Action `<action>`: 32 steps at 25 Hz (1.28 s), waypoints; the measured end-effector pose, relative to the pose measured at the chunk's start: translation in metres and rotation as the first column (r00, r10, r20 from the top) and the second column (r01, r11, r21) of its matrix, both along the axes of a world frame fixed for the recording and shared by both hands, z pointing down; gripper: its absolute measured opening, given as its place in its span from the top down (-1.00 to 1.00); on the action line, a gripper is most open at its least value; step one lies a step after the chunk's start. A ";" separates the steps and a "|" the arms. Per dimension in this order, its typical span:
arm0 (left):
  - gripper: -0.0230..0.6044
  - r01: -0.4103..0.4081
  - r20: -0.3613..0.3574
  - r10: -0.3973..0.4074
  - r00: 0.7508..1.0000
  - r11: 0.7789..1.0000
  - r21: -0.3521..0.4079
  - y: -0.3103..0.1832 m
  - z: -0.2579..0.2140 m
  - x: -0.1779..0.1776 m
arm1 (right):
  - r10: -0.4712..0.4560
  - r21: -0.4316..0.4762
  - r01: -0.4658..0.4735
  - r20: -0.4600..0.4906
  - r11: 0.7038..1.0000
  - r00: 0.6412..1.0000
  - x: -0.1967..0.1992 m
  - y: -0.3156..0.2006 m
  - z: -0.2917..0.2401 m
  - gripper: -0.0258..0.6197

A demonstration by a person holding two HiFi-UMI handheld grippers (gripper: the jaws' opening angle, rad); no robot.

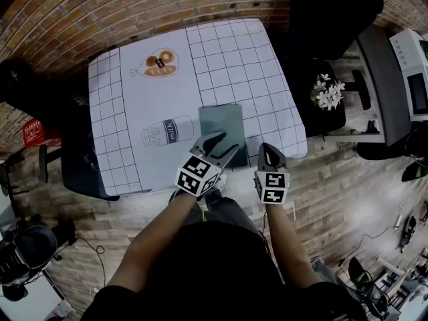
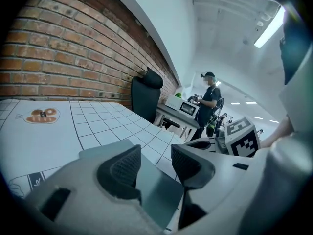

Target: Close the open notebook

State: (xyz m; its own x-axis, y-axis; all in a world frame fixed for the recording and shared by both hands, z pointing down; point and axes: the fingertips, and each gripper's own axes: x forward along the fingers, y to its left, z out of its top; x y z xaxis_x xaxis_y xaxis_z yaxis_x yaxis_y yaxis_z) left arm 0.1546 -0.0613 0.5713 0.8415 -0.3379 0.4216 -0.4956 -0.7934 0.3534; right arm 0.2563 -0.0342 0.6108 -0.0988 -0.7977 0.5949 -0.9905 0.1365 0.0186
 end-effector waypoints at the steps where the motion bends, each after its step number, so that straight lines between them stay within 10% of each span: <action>1: 0.33 0.004 0.002 -0.004 1.000 1.000 0.005 -0.002 -0.002 -0.002 | -0.005 0.007 0.005 0.002 1.000 1.000 -0.002 -0.002 -0.002 0.88; 16: 0.80 0.172 -0.060 -0.163 0.985 0.966 0.193 -0.048 -0.083 -0.084 | -0.068 0.154 0.062 0.040 0.986 0.997 -0.042 -0.033 -0.068 0.88; 32: 0.84 0.445 -0.230 -0.381 0.895 0.774 0.451 -0.060 -0.237 -0.224 | -0.112 0.371 0.073 0.082 0.926 0.990 -0.061 -0.064 -0.184 0.88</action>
